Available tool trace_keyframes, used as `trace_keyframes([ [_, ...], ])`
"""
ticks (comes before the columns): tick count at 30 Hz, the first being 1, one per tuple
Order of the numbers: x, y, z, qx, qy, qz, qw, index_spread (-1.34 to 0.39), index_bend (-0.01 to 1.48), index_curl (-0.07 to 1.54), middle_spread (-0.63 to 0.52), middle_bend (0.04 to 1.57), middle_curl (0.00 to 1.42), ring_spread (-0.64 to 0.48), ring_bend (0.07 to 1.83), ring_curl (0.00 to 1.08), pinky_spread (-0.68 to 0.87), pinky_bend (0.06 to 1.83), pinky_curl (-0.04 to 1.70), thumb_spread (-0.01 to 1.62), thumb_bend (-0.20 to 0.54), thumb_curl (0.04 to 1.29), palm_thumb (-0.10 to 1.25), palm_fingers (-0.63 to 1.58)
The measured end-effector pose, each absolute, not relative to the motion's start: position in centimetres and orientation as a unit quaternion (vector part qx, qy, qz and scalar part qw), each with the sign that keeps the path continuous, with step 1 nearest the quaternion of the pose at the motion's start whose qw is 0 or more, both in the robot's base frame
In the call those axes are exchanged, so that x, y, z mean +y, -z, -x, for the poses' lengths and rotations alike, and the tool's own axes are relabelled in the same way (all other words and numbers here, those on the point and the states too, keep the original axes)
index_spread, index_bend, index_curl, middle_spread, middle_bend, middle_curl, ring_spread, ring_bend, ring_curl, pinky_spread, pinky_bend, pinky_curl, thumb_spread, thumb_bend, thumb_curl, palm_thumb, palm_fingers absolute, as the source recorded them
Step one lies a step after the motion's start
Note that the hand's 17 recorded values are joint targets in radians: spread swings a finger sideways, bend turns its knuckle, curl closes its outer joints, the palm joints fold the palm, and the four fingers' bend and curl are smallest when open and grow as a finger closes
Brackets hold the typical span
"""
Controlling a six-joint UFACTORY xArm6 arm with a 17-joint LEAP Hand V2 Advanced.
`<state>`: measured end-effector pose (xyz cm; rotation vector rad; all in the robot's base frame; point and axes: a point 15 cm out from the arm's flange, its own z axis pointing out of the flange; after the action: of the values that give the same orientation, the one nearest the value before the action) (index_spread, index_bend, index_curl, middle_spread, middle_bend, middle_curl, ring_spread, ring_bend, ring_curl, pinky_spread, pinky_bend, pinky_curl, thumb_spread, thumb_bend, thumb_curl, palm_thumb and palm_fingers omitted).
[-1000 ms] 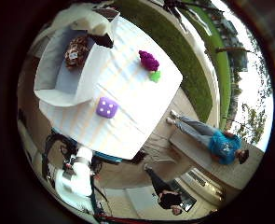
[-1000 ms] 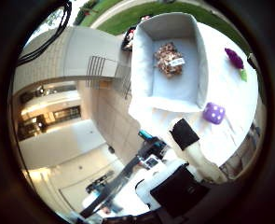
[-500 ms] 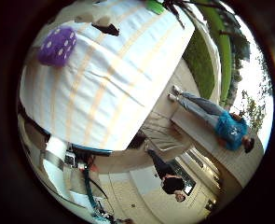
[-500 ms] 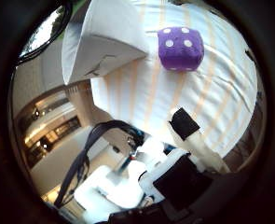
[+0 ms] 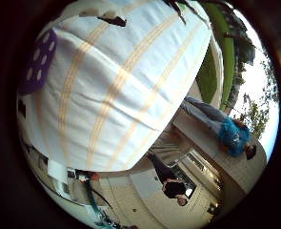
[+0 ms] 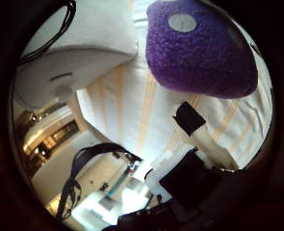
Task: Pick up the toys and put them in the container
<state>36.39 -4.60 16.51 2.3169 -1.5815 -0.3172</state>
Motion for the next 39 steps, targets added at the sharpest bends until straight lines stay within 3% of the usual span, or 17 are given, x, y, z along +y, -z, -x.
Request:
trace_keyframes([
  [2, -4.7, -16.6, -36.4, -0.546, 0.105, -0.814, 0.166, -0.18, 0.09, 0.27, -0.06, 0.54, 0.51, 0.18, 0.83, 0.4, 0.45, 0.61, 0.28, 1.1, -0.018, 0.36, 0.69, 0.9],
  [5, -4.7, -16.9, -36.3, -0.536, 0.102, -0.819, 0.176, -0.27, 0.09, 0.24, -0.11, 0.72, 0.61, 0.12, 1.07, 0.52, 0.44, 0.74, 0.36, 1.1, -0.011, 0.38, 0.73, 0.98],
  [9, -4.7, -17.6, -35.6, -0.536, 0.108, -0.818, 0.181, -0.39, 0.17, 0.2, -0.16, 0.87, 0.74, 0.05, 1.22, 0.62, 0.42, 0.97, 0.48, 1.08, 0.0, 0.42, 0.83, 1.05],
  [14, -4.7, -19.5, -34.1, -0.541, 0.124, -0.81, 0.188, -0.57, 0.31, 0.2, -0.2, 0.97, 0.87, -0.02, 1.28, 0.69, 0.35, 1.22, 0.63, 1.07, 0.032, 0.51, 0.99, 1.06],
  [27, -4.5, -27.8, -29.5, -0.549, 0.15, -0.795, 0.21, -0.9, 0.55, 0.25, -0.25, 1.08, 1.06, -0.07, 1.42, 0.77, 0.24, 1.38, 0.84, 1.14, -0.011, 0.64, 0.99, 0.89],
  [33, -3.6, -33.9, -30.2, -0.559, 0.109, -0.805, 0.166, -1.0, 0.63, 0.3, -0.26, 1.11, 1.11, -0.08, 1.47, 0.78, 0.21, 1.41, 0.9, 1.15, -0.015, 0.68, 0.96, 0.84],
  [39, 2.8, -41.2, -33.5, -0.541, 0.066, -0.838, 0.04, -1.07, 0.68, 0.37, -0.26, 1.13, 1.14, -0.08, 1.5, 0.79, 0.19, 1.43, 0.94, 1.15, -0.02, 0.7, 0.93, 0.81],
])
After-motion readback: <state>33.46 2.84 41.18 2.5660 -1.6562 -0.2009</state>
